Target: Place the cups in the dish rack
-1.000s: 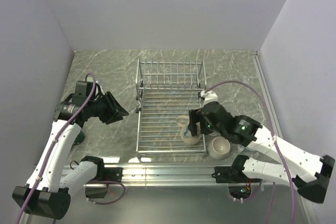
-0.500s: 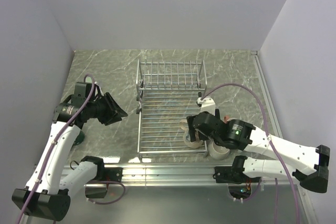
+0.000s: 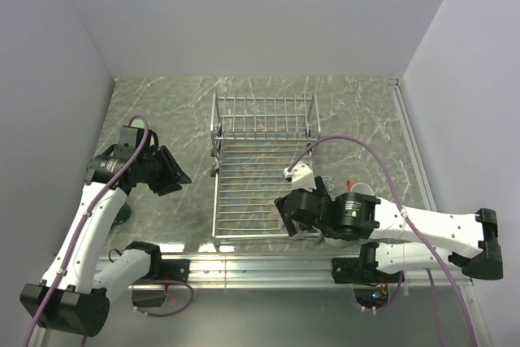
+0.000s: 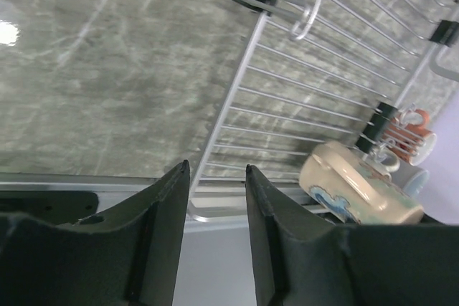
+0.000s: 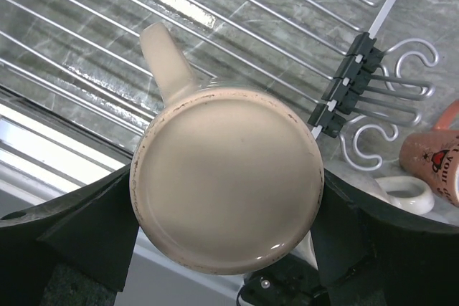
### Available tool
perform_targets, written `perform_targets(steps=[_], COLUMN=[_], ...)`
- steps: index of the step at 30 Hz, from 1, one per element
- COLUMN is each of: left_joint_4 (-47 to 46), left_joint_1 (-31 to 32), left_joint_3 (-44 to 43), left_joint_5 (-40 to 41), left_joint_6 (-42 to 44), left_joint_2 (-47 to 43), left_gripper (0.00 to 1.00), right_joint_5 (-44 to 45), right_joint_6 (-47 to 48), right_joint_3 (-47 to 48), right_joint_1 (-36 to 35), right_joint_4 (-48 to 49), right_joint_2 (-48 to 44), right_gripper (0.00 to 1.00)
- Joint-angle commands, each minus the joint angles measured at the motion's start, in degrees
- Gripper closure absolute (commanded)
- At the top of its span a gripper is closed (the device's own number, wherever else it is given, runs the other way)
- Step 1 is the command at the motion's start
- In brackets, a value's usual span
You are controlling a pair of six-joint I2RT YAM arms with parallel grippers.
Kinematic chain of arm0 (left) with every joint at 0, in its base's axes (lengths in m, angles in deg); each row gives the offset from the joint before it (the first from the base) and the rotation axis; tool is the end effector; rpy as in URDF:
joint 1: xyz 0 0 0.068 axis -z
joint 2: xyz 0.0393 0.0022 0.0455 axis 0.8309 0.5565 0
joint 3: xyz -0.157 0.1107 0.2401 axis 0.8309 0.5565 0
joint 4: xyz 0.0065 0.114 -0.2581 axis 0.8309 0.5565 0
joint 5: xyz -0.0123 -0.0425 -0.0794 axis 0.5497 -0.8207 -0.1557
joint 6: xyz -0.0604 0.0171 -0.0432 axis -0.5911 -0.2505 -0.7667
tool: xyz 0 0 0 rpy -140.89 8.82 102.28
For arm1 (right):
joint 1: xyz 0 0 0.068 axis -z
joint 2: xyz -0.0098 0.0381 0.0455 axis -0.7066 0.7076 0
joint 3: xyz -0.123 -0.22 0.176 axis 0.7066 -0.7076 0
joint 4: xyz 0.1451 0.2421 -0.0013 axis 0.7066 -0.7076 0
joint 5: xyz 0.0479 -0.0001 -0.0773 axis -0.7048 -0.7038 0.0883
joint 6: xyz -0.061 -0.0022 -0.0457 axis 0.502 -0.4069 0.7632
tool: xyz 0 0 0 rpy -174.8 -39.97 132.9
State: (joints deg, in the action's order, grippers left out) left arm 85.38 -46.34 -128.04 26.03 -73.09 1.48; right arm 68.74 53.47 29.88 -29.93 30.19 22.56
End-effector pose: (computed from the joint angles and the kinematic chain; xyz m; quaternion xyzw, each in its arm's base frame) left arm 0.1763 -0.0454 0.3229 -0.2600 0.9189 -0.2243 0.1939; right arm 0.0835 0.1902 0.2924 -0.2533 0.8977 0.0842 0.3507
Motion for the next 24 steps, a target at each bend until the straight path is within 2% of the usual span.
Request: perform_targets(steps=[1,3,7,16,19,21,22,24], left_joint_4=[2.7,3.7,5.3,5.9,5.8,5.8,5.9,6.8], left_joint_1=[0.2,0.2,0.2,0.2,0.2,0.2,0.2,0.2], left_joint_3=[-2.6,-2.9,-3.2,-4.3,-4.3,-4.4,-4.6,-5.1], left_joint_5=[4.7,7.2,10.7,12.1,12.0,11.9,12.1,12.9], left_joint_6=[1.1,1.2,1.4,1.1,1.2,1.1,1.0,0.9], left_joint_2=[-0.2,-0.3,-0.5,-0.1,0.1,0.1,0.2,0.5], left_gripper=[0.57,0.56,0.53,0.52,0.52,0.52,0.51,0.51], right_joint_5=[2.5,4.3,6.5,6.8,7.1,7.3,7.3,7.3], right_joint_6=[-2.1,-4.0,-8.5,-17.0,-16.5,-16.3,-16.1,-16.3], right_joint_3=[4.3,4.8,5.1,4.9,5.0,5.7,5.9,6.5], right_joint_1=[-2.4,-3.3,-3.8,-3.9,-4.2,-4.4,-4.4,-4.7], right_joint_4=[-4.7,-7.0,-13.4,-18.1,-18.2,-18.3,-18.1,-18.3], right_joint_2=[1.7,2.6,3.4,3.3,3.9,4.1,3.9,3.9], right_gripper=[0.75,0.7,0.69,0.56,0.37,0.29,0.16,0.09])
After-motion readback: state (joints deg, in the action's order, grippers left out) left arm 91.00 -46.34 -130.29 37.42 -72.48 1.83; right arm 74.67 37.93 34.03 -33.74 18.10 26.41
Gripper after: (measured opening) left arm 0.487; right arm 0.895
